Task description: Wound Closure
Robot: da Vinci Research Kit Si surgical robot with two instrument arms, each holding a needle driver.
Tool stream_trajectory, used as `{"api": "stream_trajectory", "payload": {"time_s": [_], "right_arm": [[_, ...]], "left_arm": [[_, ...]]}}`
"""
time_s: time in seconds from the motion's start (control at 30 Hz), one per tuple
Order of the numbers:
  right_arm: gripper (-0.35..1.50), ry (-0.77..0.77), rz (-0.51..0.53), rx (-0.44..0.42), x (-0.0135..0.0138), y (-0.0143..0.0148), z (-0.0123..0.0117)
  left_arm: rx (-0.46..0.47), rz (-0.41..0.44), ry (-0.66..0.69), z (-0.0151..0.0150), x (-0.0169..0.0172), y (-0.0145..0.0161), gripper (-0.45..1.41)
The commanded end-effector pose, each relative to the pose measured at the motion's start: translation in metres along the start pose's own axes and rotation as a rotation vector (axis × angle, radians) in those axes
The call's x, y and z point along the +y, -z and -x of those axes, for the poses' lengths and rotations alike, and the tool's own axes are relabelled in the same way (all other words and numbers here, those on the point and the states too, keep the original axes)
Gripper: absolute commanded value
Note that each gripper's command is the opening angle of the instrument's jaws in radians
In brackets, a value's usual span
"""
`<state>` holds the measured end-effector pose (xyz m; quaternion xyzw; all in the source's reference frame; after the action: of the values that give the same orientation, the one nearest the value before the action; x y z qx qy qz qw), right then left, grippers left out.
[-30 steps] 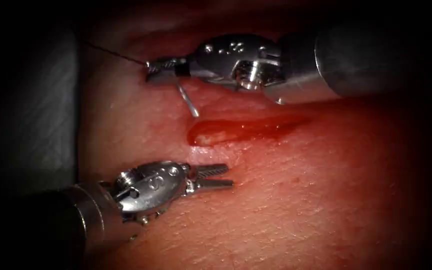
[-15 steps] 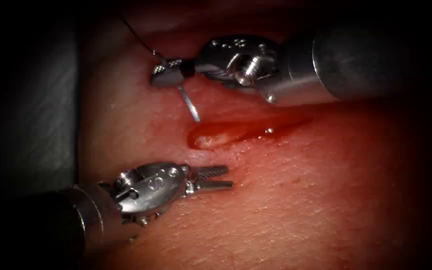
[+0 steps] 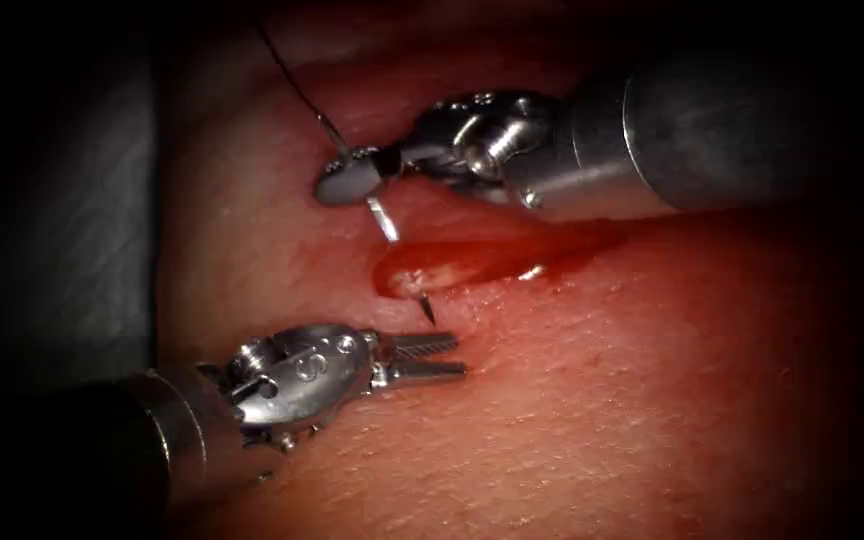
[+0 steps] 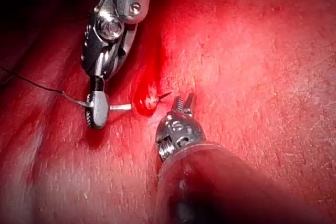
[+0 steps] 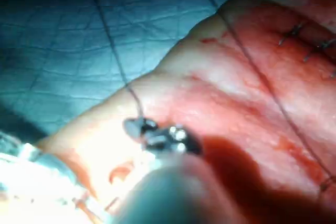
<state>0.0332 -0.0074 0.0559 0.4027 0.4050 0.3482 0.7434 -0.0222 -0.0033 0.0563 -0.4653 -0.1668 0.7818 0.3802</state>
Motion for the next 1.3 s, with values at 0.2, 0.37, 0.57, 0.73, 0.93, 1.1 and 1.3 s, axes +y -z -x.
{"api": "stream_trajectory", "payload": {"time_s": [0.2,0.37,0.57,0.73,0.93,1.1,1.3], "right_arm": [[-0.35,-0.048,-0.014,-0.012,0.0001,-0.0008,0.0008],[-0.35,-0.110,-0.040,-0.032,-0.0001,-0.0003,0.0024],[-0.35,-0.118,-0.080,-0.074,-0.0010,-0.0006,0.0044],[0.02,-0.046,0.074,0.084,-0.0008,-0.0002,0.0040],[0.69,0.050,0.234,0.188,0.0001,0.0003,0.0027],[1.30,0.043,0.245,0.195,-0.0001,0.0002,0.0015],[1.23,0.137,0.256,0.193,-0.0001,0.0005,0.0011]], "left_arm": [[0.000,0.002,0.001,0.0005,0.0000,-0.0008,-0.13],[0.000,0.003,0.000,0.0005,0.0000,-0.0008,-0.11],[0.000,0.003,0.000,0.0005,0.0000,-0.0008,-0.11],[0.000,0.003,0.000,0.0005,0.0000,-0.0008,-0.11],[0.000,0.003,0.000,0.0005,0.0000,-0.0009,-0.13],[-0.003,0.002,0.000,0.0005,0.0001,-0.0009,-0.15],[-0.003,0.002,0.000,0.0005,0.0001,-0.0009,-0.15]]}}
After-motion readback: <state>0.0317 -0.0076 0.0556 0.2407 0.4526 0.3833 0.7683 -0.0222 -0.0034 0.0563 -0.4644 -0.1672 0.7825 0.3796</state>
